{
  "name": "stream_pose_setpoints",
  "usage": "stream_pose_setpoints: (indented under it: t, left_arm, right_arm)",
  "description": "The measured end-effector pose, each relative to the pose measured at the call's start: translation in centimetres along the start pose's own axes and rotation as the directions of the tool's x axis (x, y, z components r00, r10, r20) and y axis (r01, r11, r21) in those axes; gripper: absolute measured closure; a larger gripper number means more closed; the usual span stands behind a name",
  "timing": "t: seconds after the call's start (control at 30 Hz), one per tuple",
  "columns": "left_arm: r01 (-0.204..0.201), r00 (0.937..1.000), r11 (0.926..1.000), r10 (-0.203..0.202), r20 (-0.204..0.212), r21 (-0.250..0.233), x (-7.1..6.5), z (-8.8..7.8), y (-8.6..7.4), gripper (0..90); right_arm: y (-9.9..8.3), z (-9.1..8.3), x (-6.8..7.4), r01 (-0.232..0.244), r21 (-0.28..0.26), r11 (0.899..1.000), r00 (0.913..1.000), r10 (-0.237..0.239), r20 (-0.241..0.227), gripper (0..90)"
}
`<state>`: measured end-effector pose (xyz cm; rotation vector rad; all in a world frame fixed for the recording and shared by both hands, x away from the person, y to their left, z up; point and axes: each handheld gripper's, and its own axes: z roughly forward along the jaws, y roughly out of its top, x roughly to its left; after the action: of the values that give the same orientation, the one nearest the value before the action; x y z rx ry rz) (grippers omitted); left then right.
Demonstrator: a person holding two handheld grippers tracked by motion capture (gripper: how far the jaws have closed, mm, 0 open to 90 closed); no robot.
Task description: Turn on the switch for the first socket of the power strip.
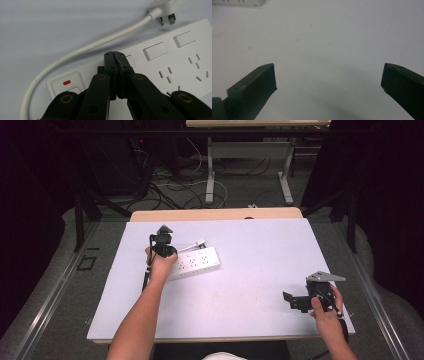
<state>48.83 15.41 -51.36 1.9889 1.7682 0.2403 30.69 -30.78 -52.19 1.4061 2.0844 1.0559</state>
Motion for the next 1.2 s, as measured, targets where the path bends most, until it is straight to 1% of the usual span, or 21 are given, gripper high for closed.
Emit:
stream_pose_setpoints:
  t: [0.03, 0.1, 0.13, 0.2, 0.27, 0.33, 0.5, 0.53, 0.6, 0.63, 0.73, 0.83, 0.87, 0.9, 1.0, 1.03, 1.2]
  left_arm:
    - [0.009, 1.0, 1.0, -0.009, 0.004, -0.004, 0.04, -0.01, -0.03, 90.0]
    - [0.001, 1.0, 1.0, -0.001, -0.002, -0.004, -0.03, -0.01, -0.06, 90.0]
    - [0.001, 1.0, 1.0, -0.001, -0.003, -0.005, -0.08, -0.01, -0.07, 90.0]
    - [-0.006, 0.9999, 1.0, 0.006, -0.008, 0.0, -0.09, -0.04, -0.05, 90.0]
    - [-0.007, 0.9999, 1.0, 0.007, -0.009, 0.0, -0.11, -0.03, -0.04, 90.0]
    - [0.0, 1.0, 1.0, 0.0, -0.006, -0.005, -0.11, -0.01, -0.06, 90.0]
    - [-0.002, 1.0, 1.0, 0.002, -0.001, -0.008, 0.02, 0.02, -0.01, 90.0]
    - [0.004, 1.0, 0.9999, -0.004, -0.001, -0.01, 0.01, 0.03, -0.02, 90.0]
    - [-0.002, 1.0, 1.0, 0.002, 0.002, -0.009, 0.07, 0.02, -0.02, 90.0]
    - [-0.001, 1.0, 1.0, 0.001, 0.004, -0.009, 0.1, 0.01, -0.03, 90.0]
    - [-0.001, 1.0, 1.0, 0.001, 0.008, -0.01, 0.16, 0.0, -0.05, 90.0]
    - [-0.002, 0.9999, 1.0, 0.002, 0.01, -0.009, 0.2, -0.02, -0.08, 90.0]
    - [0.006, 0.9999, 0.9999, -0.005, 0.015, -0.014, 0.18, 0.0, -0.12, 90.0]
    - [0.003, 0.9999, 1.0, -0.002, 0.015, -0.008, 0.23, -0.06, -0.13, 90.0]
    - [0.001, 0.9998, 0.9999, -0.001, 0.019, -0.016, 0.27, -0.09, -0.29, 90.0]
    - [0.004, 0.9998, 0.9998, -0.003, 0.021, -0.02, 0.26, -0.09, -0.34, 90.0]
    - [-0.005, 0.9997, 0.9995, 0.006, 0.025, -0.03, 0.39, -0.37, -0.54, 90.0]
  right_arm:
    - [0.01, -0.01, -0.01, 0.001, 0.002, 1.0, 1.0, -0.001, -0.008, 0.0]
    - [0.02, -0.01, -0.01, 0.001, 0.002, 1.0, 1.0, -0.001, -0.008, 0.0]
    - [0.01, 0.0, -0.01, 0.001, 0.0, 1.0, 1.0, -0.001, -0.001, 0.0]
    - [0.0, 0.01, -0.05, -0.001, 0.003, 1.0, 1.0, 0.001, -0.008, 0.0]
    - [0.01, 0.01, -0.04, 0.0, 0.0, 1.0, 1.0, 0.0, -0.004, 0.0]
    - [0.02, 0.0, -0.04, -0.001, 0.0, 1.0, 1.0, 0.001, -0.005, 0.0]
    - [-0.07, 0.01, -0.2, 0.009, -0.002, 1.0, 0.9999, -0.009, -0.005, 0.0]
    - [-0.07, -0.01, -0.2, 0.003, 0.0, 1.0, 1.0, -0.003, -0.006, 0.0]
    - [-0.09, -0.02, -0.22, -0.006, 0.001, 1.0, 1.0, 0.006, -0.004, 0.0]
    - [-0.11, -0.01, -0.23, -0.007, -0.002, 1.0, 1.0, 0.007, 0.005, 0.0]
    - [-0.1, 0.01, -0.31, -0.007, 0.002, 1.0, 1.0, 0.007, -0.004, 0.0]
    - [-0.13, 0.06, -0.26, -0.012, 0.006, 1.0, 0.9999, 0.012, -0.002, 0.0]
    - [-0.14, 0.07, -0.28, -0.009, 0.007, 1.0, 0.9999, 0.009, -0.005, 0.0]
    - [-0.13, 0.08, -0.28, -0.011, 0.007, 1.0, 0.9999, 0.011, -0.006, 0.0]
    - [-0.06, 0.13, -0.28, -0.015, 0.004, 1.0, 0.9998, 0.015, -0.009, 0.0]
    - [-0.04, 0.18, -0.33, -0.006, 0.001, 1.0, 0.9999, 0.006, -0.009, 0.0]
    - [0.08, 0.27, -0.22, 0.001, 0.0, 1.0, 0.9999, -0.001, -0.011, 0.0]
